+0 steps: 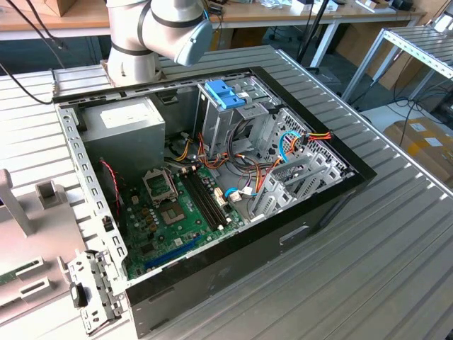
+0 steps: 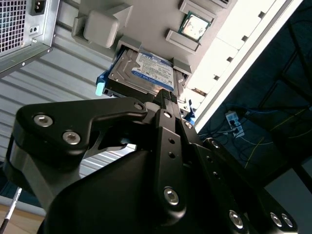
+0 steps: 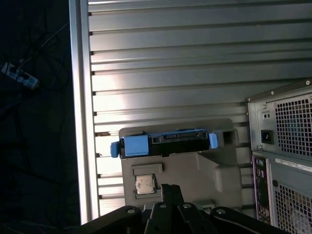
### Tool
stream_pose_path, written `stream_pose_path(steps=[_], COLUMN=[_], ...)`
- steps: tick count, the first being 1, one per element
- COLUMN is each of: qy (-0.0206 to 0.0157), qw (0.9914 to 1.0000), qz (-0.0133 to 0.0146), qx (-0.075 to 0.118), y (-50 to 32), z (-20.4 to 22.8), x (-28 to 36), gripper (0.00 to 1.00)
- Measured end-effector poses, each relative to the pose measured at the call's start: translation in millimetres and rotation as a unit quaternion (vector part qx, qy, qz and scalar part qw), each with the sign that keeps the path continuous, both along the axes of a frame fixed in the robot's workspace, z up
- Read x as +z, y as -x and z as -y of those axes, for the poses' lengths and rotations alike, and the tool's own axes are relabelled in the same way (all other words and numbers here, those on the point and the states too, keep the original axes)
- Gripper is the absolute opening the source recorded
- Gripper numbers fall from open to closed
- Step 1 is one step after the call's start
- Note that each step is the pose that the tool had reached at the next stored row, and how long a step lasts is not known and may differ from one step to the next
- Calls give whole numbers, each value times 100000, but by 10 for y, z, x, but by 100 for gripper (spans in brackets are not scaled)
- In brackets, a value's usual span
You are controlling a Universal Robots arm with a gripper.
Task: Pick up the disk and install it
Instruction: 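Pick up the disk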
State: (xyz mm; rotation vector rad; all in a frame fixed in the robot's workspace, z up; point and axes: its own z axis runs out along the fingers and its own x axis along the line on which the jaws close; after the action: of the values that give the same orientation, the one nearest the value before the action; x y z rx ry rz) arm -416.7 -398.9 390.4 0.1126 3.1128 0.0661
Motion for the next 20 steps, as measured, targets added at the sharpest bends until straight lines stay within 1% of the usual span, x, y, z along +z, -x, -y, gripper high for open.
stream_pose_path(steps=[3, 4, 6, 12, 14, 20], qy=[-3, -2, -2, -5, -4, -2], qw=[99995, 99985, 99967, 99893, 99853, 99697], qz=[2, 3, -1, 5, 4, 1], qx=[975, 1704, 2556, 4628, 5418, 7782], y=[0, 0, 0, 0, 0, 0], z=[0, 0, 0, 0, 0, 0], x=[0, 0, 0, -1, 0, 0], gripper=[11, 11, 11, 11, 11, 11])
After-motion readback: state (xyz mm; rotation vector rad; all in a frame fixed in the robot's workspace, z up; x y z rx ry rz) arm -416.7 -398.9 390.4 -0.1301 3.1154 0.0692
